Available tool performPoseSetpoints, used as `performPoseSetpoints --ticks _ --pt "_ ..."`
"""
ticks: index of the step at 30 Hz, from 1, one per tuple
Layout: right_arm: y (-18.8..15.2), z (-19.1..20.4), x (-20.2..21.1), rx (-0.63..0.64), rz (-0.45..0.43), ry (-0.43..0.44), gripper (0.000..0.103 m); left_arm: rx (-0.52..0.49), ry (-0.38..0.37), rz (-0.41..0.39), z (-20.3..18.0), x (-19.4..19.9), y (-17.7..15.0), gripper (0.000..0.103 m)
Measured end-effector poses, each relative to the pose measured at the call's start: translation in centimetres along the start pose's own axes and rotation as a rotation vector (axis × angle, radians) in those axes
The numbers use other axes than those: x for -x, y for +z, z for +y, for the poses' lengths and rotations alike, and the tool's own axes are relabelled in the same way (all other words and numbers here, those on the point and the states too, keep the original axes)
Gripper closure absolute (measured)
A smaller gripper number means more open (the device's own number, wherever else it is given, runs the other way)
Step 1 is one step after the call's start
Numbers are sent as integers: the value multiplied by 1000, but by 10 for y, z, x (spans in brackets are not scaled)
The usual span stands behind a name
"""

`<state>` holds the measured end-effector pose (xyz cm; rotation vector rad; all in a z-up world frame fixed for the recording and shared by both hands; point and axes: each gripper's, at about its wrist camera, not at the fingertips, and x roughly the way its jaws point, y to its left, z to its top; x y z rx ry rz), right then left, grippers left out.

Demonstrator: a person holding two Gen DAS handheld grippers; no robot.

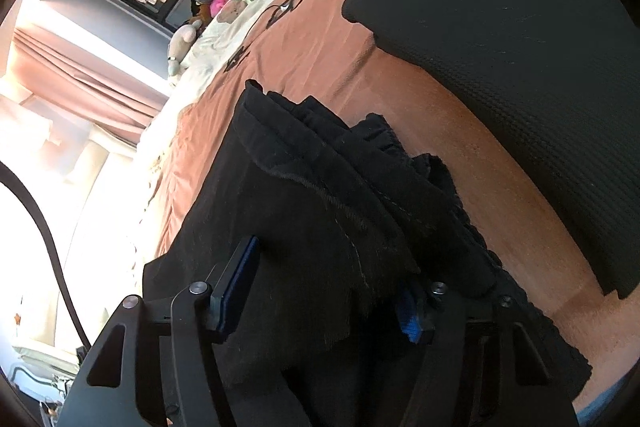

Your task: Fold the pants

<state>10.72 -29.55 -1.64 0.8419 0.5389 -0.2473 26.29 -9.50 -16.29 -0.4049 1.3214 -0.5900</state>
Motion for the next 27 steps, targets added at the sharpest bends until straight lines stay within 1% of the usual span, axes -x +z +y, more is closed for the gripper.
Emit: performPoseSetpoints --ticks 1,3,5,6,7,8,12,15,16,17,18,20,21,22,24,27 --pt "0 -1 -1 -7 1 1 48 5 -6 1 2 -1 -3 45" --pt "3 -1 -4 -12 1 1 55 17 -20 1 4 -2 -6 45" --pt "4 3 -5 -6 6 12 81 24 -29 2 7 -3 -9 45" --pt "5 8 -4 8 1 11 87 24 -31 3 8 -3 -9 45" --pt "5 11 0 24 -6 4 97 24 -34 9 9 -2 -10 45" --pt "5 15 4 39 -14 -2 99 22 -36 15 9 -1 -12 45" --pt "-1 35 31 90 -57 5 101 6 -52 43 12 0 -18 45" --pt "-12 43 51 98 -74 -1 101 -6 -60 48 11 0 -22 46" --pt "-16 45 56 102 -78 -4 101 -15 -58 47 10 -1 -22 49" --pt "-21 46 62 106 -83 -4 101 -19 -54 51 9 -1 -22 55" --pt "-22 44 68 108 -86 -3 101 -20 -53 61 10 -3 -22 73" --pt "-29 42 79 108 -93 -10 101 -25 -33 55 6 -4 -20 81" --pt "-31 41 82 109 -94 -10 101 -36 -35 49 5 -3 -21 88" --pt "-33 40 85 109 -93 -11 101 -38 -51 39 5 1 -21 90" --pt "-37 39 88 109 -88 -20 101 -28 -76 28 7 8 -19 92" --pt "-42 43 95 114 -94 -27 102 -37 -88 10 4 16 -18 93"
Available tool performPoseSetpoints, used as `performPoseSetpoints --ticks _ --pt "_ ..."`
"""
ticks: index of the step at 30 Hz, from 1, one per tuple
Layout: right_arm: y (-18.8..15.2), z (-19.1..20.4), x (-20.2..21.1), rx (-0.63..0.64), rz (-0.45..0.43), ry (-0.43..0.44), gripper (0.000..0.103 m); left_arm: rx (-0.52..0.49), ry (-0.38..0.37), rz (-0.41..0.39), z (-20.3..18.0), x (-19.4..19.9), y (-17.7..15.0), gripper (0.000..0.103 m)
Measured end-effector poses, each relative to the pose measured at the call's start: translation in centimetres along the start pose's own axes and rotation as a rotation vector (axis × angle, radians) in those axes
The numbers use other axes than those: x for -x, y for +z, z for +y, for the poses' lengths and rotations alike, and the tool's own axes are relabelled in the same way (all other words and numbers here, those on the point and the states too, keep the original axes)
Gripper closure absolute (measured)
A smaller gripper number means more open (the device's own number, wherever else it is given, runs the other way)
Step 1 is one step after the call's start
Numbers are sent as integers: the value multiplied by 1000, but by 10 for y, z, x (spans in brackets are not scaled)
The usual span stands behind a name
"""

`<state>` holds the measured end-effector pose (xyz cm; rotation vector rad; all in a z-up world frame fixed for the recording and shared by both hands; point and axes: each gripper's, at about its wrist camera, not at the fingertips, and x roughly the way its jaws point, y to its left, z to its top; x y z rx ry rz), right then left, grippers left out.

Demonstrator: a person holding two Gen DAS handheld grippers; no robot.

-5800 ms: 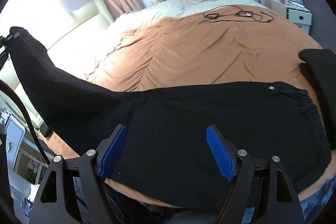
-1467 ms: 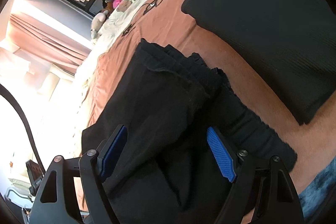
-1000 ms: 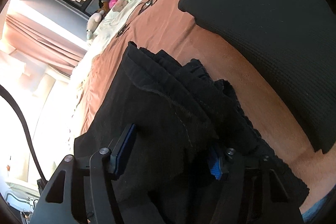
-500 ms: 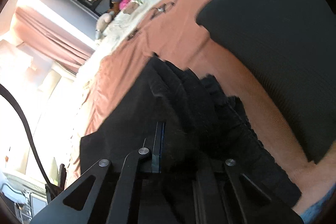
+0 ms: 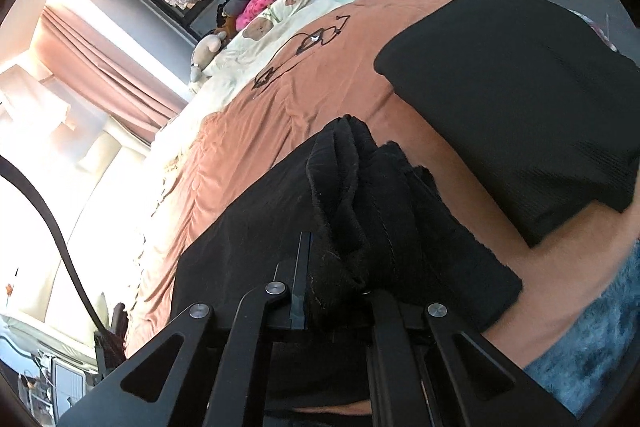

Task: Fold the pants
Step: 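Open the left gripper and press the folded trousers flat while the right gripper holds the waistband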

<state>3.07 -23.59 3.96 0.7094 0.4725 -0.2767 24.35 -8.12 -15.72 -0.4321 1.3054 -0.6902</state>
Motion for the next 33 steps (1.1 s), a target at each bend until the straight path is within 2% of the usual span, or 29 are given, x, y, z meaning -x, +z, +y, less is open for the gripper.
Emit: performPoseSetpoints --ticks 4,8,10,12,13,14,16,17,19,23,27,33 --pt "-14 -13 -2 -12 4 -32 102 3 7 9 1 -2 0 93" --pt "-34 -53 -36 -119 112 -52 100 5 50 31 2 -13 -2 91" --pt "-37 -61 -39 -143 113 -19 100 2 61 39 2 -14 -1 88" --pt "-33 -60 -34 -139 89 12 93 2 62 38 1 -12 -1 88" --pt "-28 -58 -30 -127 81 5 81 0 64 36 1 -10 0 88" --pt "-26 -57 -28 -119 77 -5 61 -2 69 33 0 -9 0 88" --pt "-19 -55 -15 -100 34 -42 33 -6 82 18 0 -6 -2 84" --pt "-16 -54 -9 -89 12 -62 30 -7 87 11 -1 -4 -3 83" --pt "-10 -53 0 -77 -17 -90 30 -3 90 -5 5 2 -8 77" --pt "4 -39 -5 -41 -12 -75 30 7 94 -24 9 8 -8 76" --pt "27 -22 -34 40 54 -77 30 10 93 -35 12 13 -7 76" --pt "70 -18 -89 87 171 -112 30 23 91 -51 17 18 -10 74"
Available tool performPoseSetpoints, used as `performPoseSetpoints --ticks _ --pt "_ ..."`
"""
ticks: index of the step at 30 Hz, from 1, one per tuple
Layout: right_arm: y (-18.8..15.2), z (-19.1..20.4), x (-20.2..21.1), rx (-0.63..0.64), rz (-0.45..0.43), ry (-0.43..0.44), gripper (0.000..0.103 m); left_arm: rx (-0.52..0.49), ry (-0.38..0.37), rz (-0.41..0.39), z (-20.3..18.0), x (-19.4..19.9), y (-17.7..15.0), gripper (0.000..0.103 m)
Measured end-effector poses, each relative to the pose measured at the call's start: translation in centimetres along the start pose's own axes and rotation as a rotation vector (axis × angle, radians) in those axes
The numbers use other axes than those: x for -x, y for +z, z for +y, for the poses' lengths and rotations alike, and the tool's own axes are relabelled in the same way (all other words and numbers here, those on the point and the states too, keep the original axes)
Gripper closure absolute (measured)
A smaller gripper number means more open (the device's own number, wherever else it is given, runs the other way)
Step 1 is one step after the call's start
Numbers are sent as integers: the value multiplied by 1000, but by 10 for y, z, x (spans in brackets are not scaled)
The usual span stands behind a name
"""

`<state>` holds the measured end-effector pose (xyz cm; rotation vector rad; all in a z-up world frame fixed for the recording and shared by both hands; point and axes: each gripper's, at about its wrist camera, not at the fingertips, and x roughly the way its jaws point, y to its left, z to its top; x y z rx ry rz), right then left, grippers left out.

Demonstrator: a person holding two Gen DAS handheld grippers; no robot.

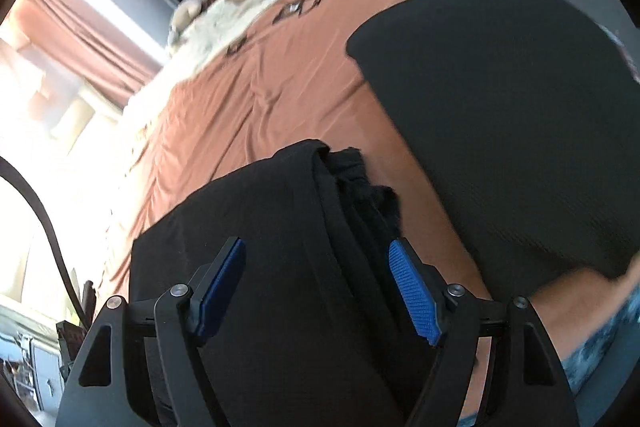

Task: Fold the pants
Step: 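Open the left gripper and press the folded trousers flat while the right gripper holds the waistband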

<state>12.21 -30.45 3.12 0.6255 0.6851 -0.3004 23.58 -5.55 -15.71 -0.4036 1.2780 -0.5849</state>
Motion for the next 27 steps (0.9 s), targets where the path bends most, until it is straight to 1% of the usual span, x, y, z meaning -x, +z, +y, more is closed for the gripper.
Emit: performPoseSetpoints --ticks 3,5,8,9,10,12,13,14,17,22,27 --pt "19 -2 -11 -10 26 -24 30 11 -4 -11 2 1 1 65" --pt "28 -4 -25 -20 66 -30 30 18 -7 -18 5 2 2 65" --pt "31 -1 -35 -29 100 -49 30 26 -17 -19 8 2 1 65" --pt "33 1 -34 -32 106 -33 30 26 -18 -20 9 3 1 65" --pt "35 5 -35 -28 104 -30 36 24 -20 -21 9 4 1 65" --pt "33 14 -33 2 90 -40 52 23 -25 -22 10 5 0 65" --pt "32 16 -31 10 91 -30 72 23 -28 -22 10 6 -1 65" --pt "31 20 -27 20 86 -30 81 23 -30 -23 10 7 -1 65" --pt "23 32 -12 67 50 -18 89 22 -40 -25 11 10 -2 65" --pt "0 60 22 154 -13 54 92 10 -51 -29 14 18 -7 65" --pt "-37 92 33 273 -19 89 92 3 -61 -29 12 21 -9 65"
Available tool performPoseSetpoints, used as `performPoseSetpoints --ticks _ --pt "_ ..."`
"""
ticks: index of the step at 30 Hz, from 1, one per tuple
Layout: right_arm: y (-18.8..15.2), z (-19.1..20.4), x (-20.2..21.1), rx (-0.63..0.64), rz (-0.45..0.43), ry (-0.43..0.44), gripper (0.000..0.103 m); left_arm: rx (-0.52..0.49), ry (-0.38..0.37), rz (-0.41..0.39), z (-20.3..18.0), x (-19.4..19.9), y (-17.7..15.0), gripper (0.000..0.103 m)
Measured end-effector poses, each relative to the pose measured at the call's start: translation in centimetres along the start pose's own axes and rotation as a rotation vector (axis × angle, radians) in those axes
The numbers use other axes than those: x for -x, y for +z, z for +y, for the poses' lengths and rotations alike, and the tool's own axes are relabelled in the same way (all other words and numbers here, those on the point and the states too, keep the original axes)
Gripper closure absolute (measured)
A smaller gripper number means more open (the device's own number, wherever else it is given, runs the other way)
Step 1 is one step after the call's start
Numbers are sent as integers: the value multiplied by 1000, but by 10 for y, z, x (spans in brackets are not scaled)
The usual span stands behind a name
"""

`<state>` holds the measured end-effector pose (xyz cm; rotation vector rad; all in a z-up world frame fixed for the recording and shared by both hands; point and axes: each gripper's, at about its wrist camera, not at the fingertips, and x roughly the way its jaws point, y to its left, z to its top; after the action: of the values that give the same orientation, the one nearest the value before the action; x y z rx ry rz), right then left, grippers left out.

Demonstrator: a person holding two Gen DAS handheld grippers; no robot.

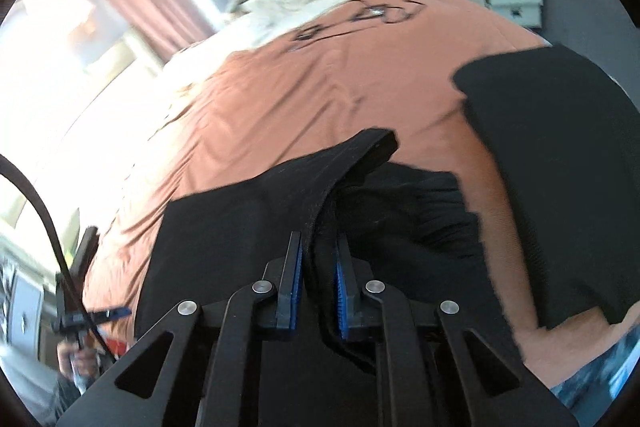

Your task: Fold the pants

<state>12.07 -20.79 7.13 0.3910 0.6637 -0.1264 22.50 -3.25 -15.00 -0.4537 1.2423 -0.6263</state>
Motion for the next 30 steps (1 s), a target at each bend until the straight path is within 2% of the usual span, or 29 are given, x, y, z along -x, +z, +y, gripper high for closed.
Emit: performPoseSetpoints --ticks 5,12,17,18,19,20,22,26,30 --pt "-30 32 -4 81 27 20 92 -9 -5 10 1 3 -3 65" --pt "-65 53 -25 152 166 22 91 -4 -11 10 9 9 -7 65" --pt "-64 53 -15 143 176 65 90 15 -16 8 17 10 -9 65" --pt "-62 51 -11 140 173 71 88 19 -18 8 19 10 -9 65" --pt "-59 49 -8 137 165 68 75 25 -20 8 20 9 -9 65" --pt "-56 46 -8 138 152 58 53 28 -20 9 21 8 -9 65" --pt "-52 48 -1 144 111 32 30 30 -21 10 22 6 -9 65" --pt "-47 46 2 136 56 1 30 30 -18 13 23 4 -9 65" --pt "-44 45 -7 132 46 -53 30 38 -15 12 27 4 -9 65"
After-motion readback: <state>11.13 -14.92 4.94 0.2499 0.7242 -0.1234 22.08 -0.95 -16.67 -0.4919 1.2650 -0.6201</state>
